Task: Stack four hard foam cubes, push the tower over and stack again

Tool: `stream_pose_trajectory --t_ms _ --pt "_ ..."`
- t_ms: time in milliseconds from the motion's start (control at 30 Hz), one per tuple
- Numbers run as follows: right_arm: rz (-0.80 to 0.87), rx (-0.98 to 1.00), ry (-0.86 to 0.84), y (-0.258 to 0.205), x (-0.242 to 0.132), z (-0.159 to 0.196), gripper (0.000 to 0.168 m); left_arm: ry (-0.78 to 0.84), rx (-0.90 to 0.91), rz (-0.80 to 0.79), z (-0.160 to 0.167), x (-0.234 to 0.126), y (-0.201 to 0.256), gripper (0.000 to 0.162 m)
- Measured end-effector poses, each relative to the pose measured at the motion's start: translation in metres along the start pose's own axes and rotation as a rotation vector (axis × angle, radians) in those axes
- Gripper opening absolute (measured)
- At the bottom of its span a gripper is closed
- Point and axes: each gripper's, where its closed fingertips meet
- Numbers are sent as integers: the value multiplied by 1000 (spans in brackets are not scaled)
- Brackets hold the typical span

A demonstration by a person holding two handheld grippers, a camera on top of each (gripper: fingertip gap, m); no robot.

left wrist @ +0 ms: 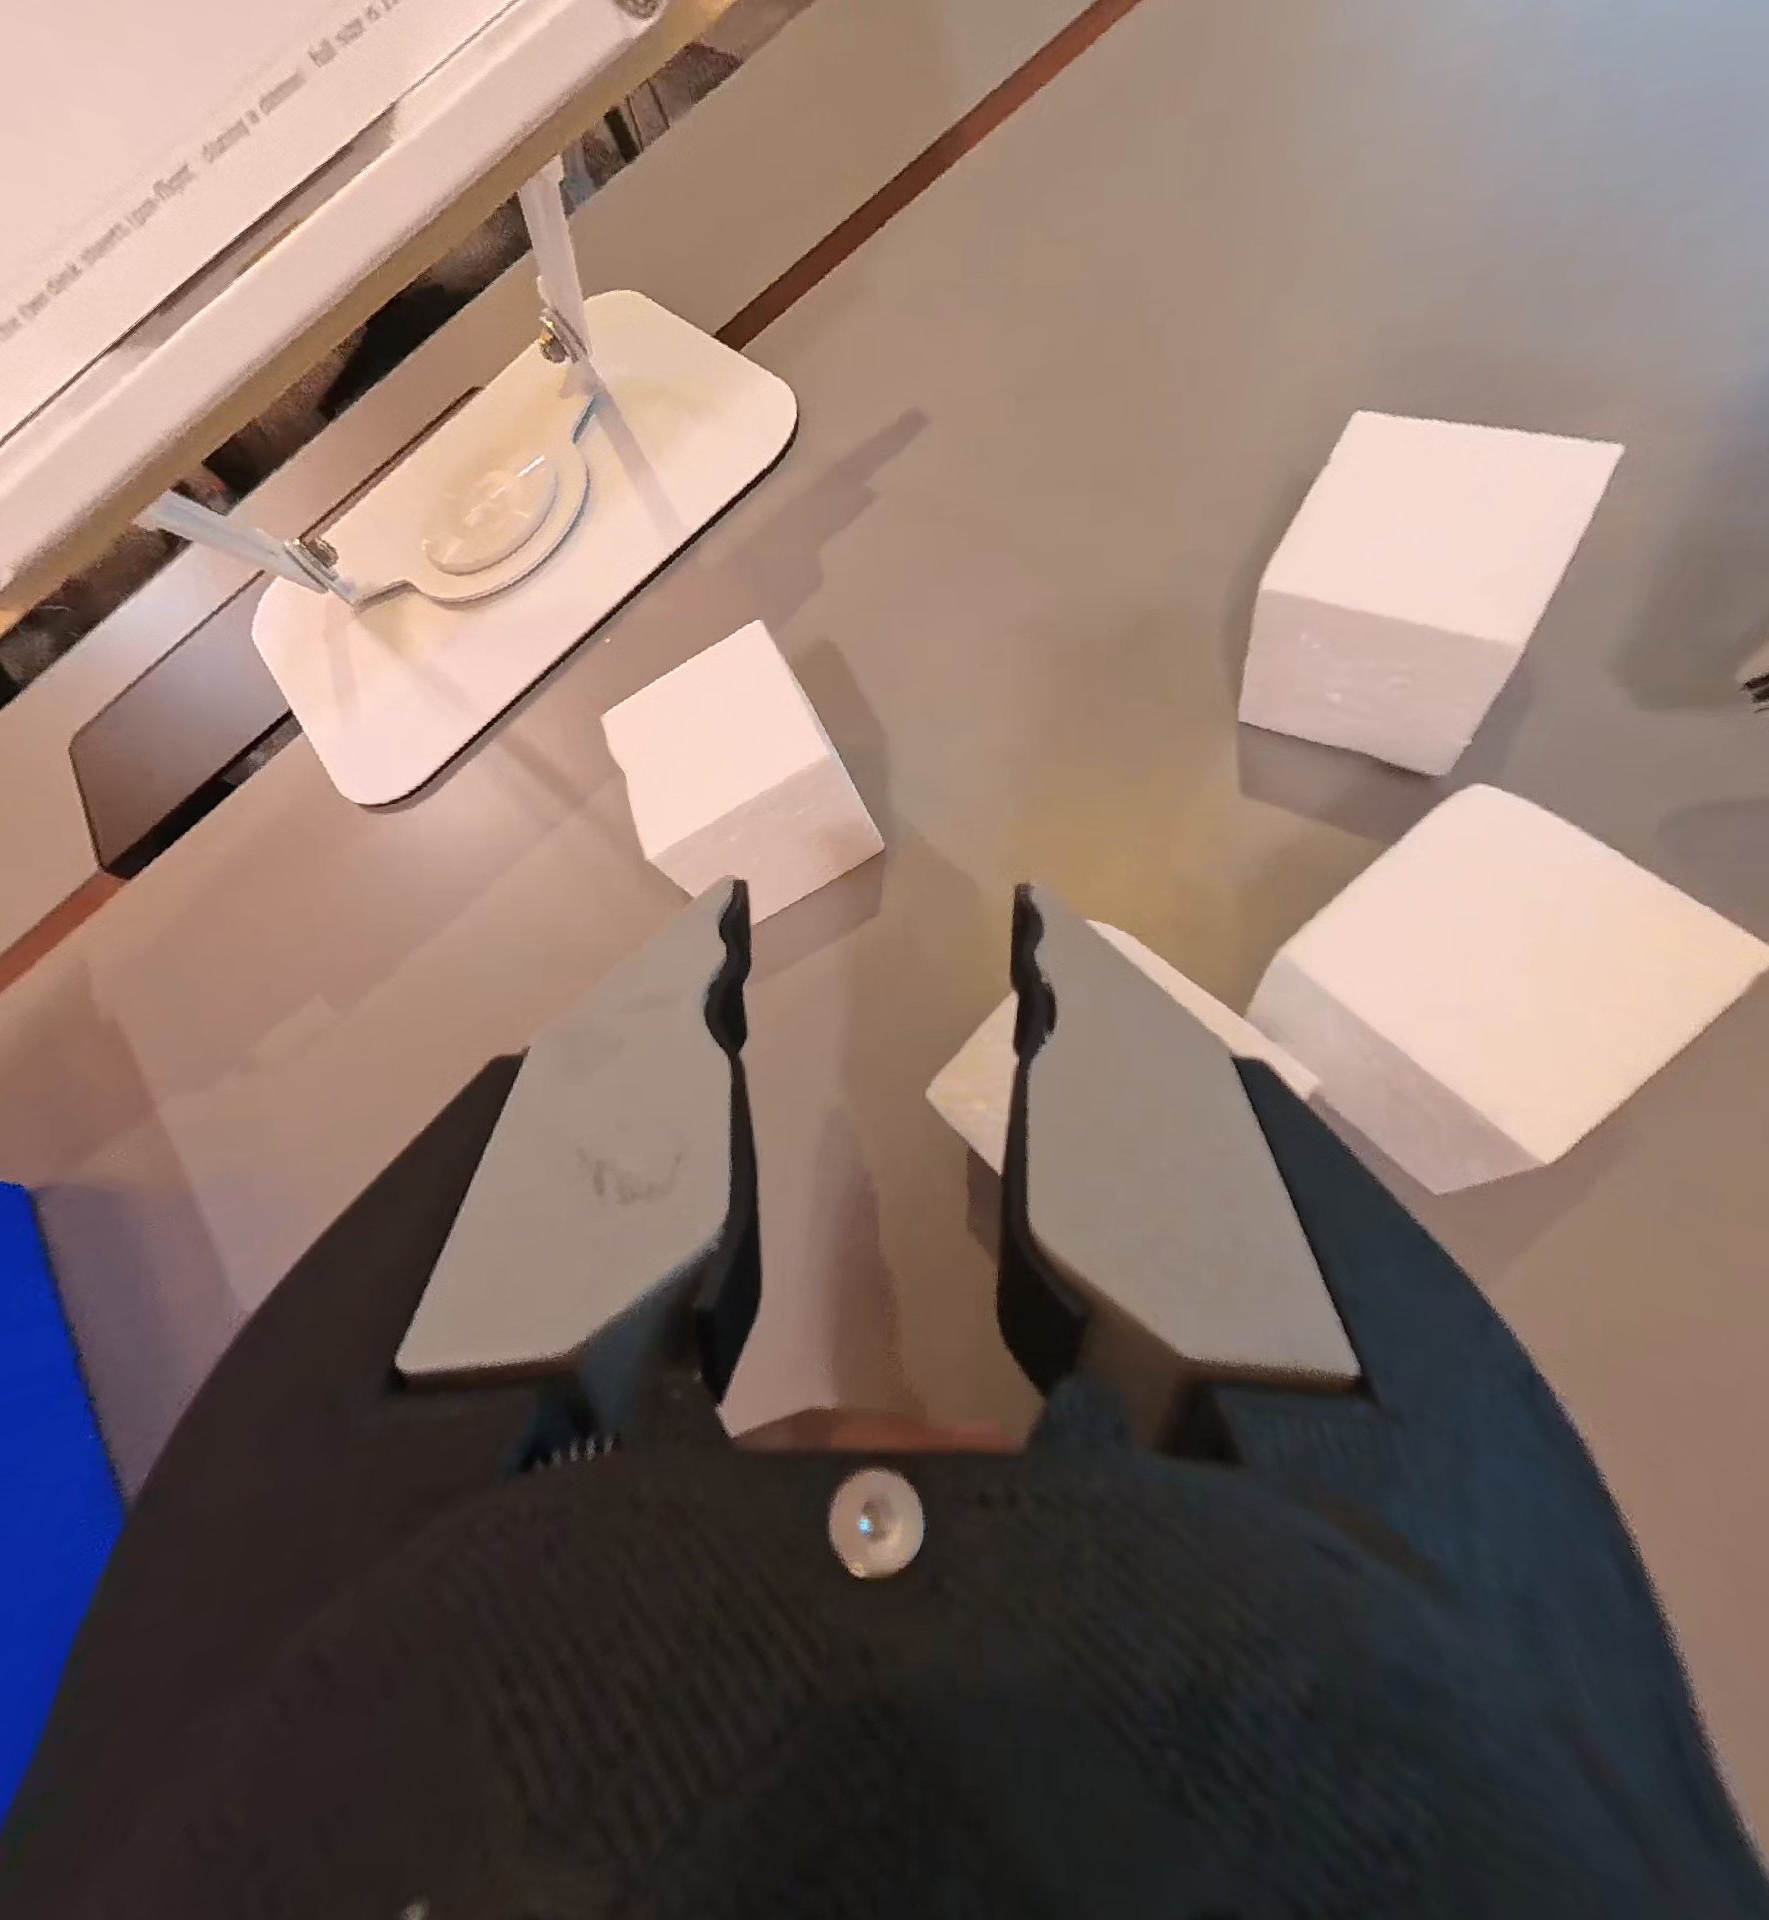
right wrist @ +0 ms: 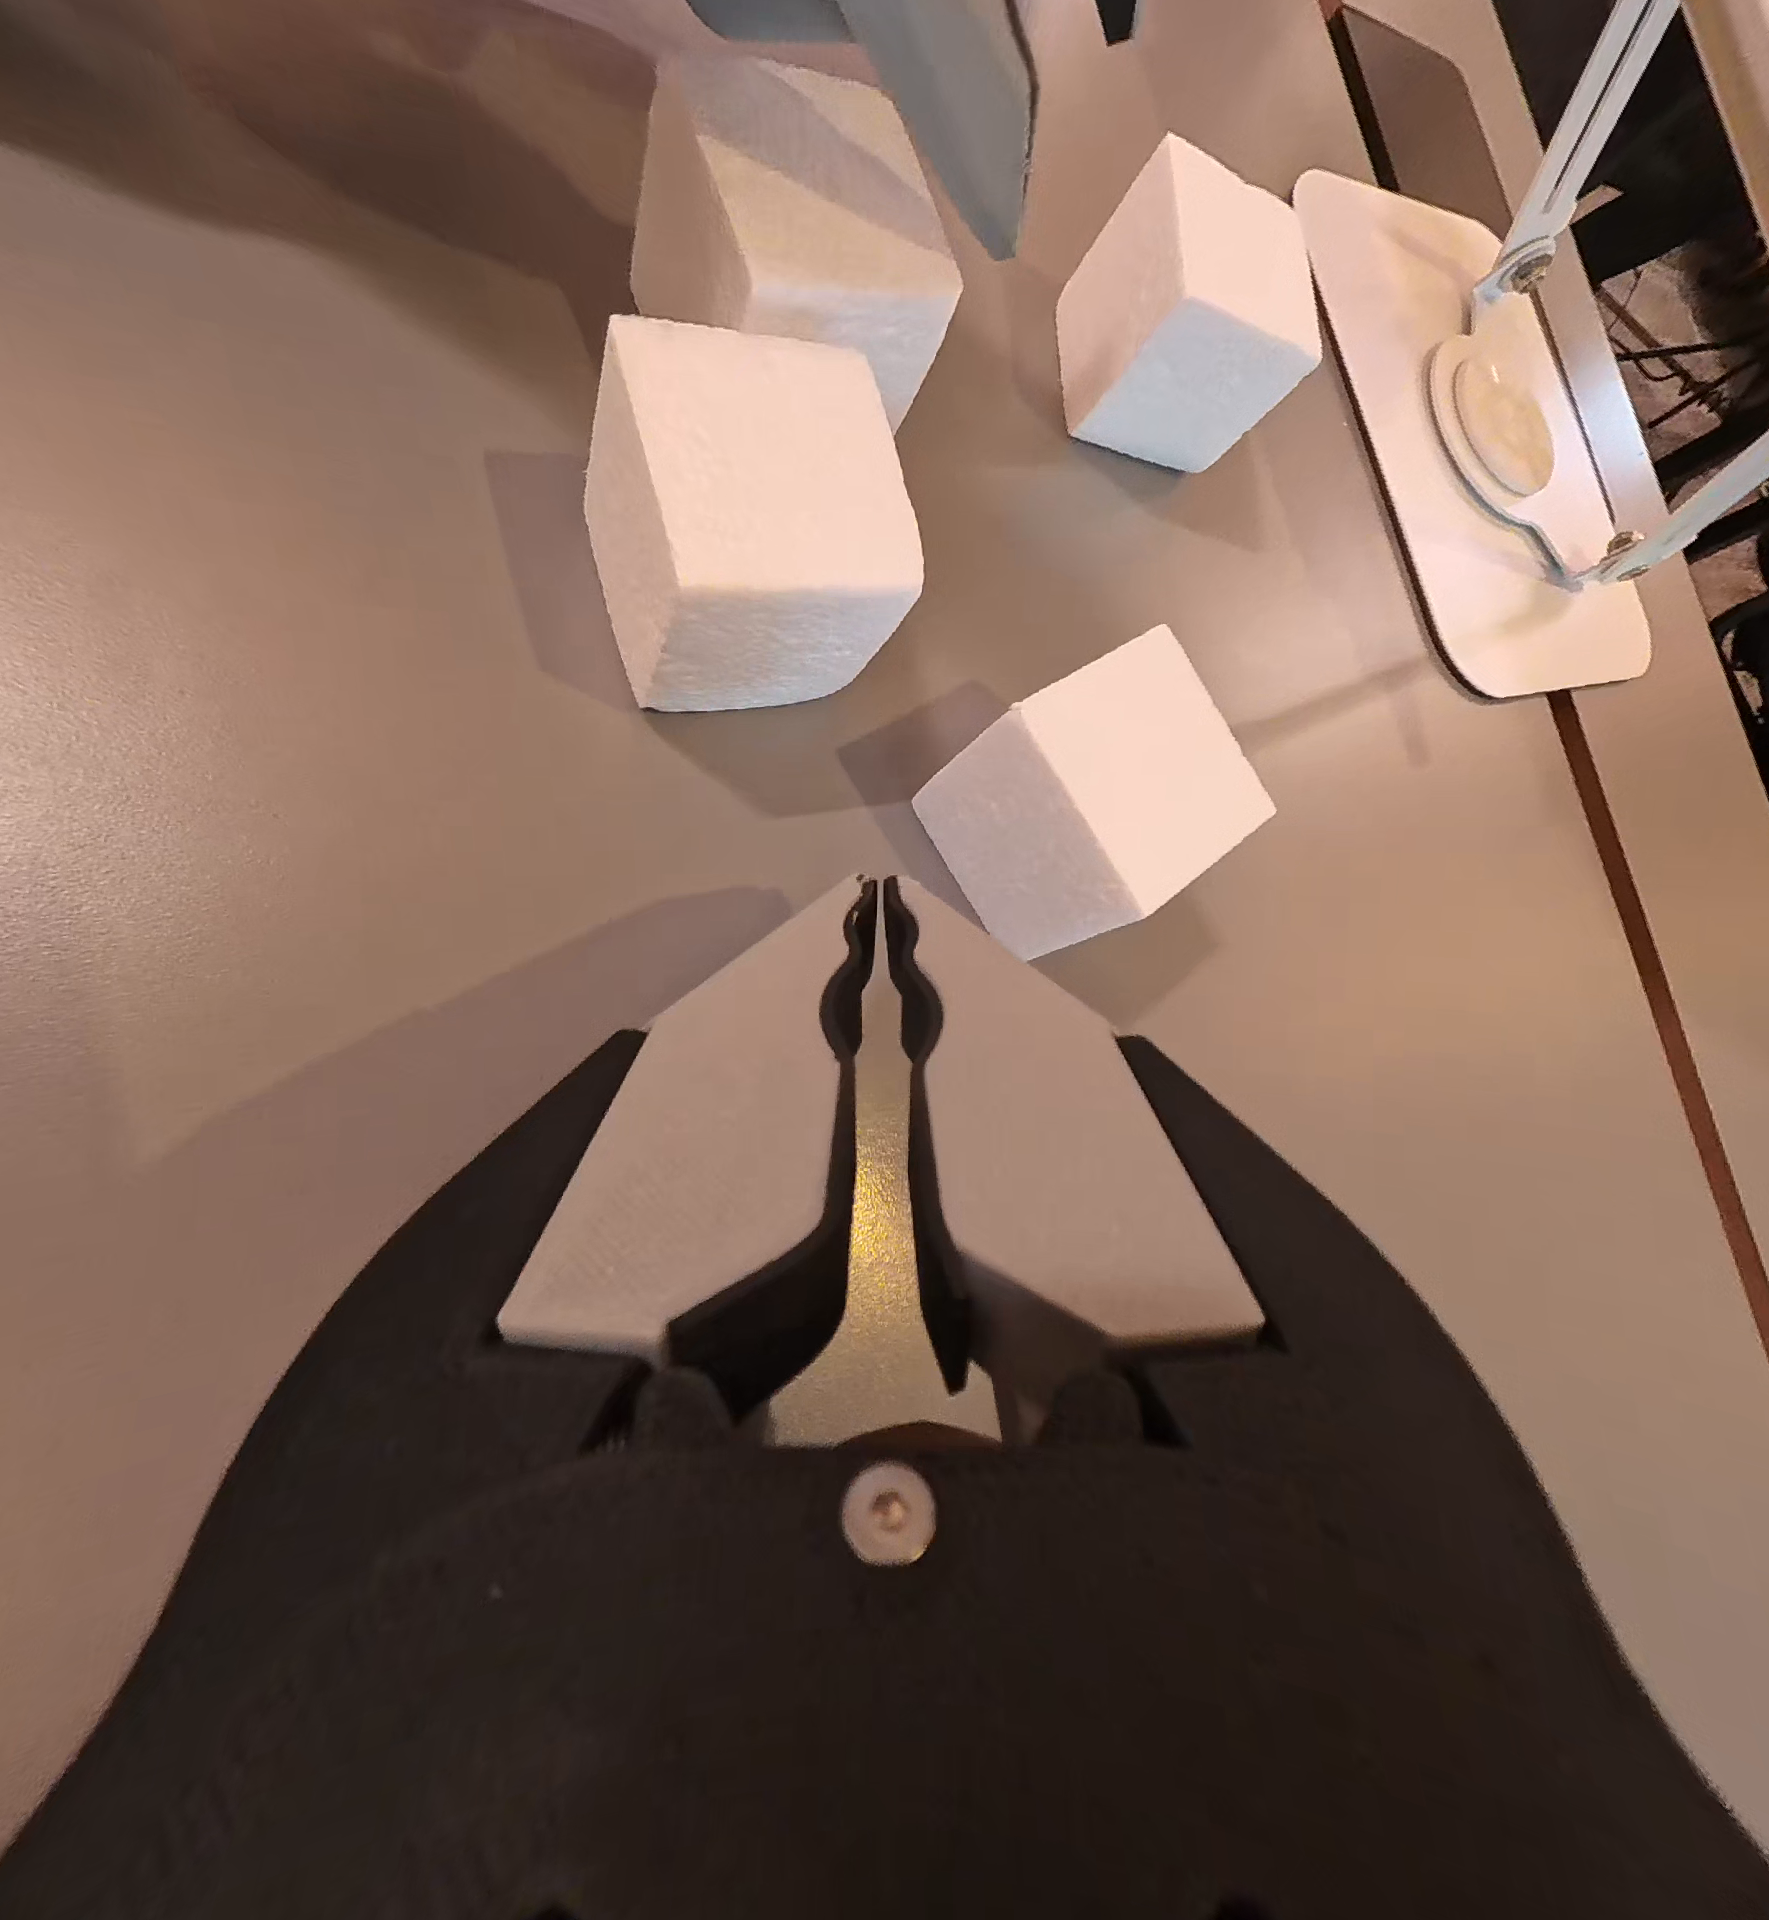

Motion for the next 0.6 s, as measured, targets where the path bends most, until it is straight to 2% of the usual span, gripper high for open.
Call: stream_pose_trajectory --t_ms 333,600 --pt "1 38 43 5 -5 -5 0 18 148 68 -10 -5 30 37" --pt "-5 40 53 4 -6 -7 0 -12 302 238 -1 -9 74 8"
Point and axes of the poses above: each gripper's, where its closed fingertips meet, x out along the fingers, z out of its underside, y = z × x across the jaws, and after that the axes turned 2 degrees about -z, right-handed
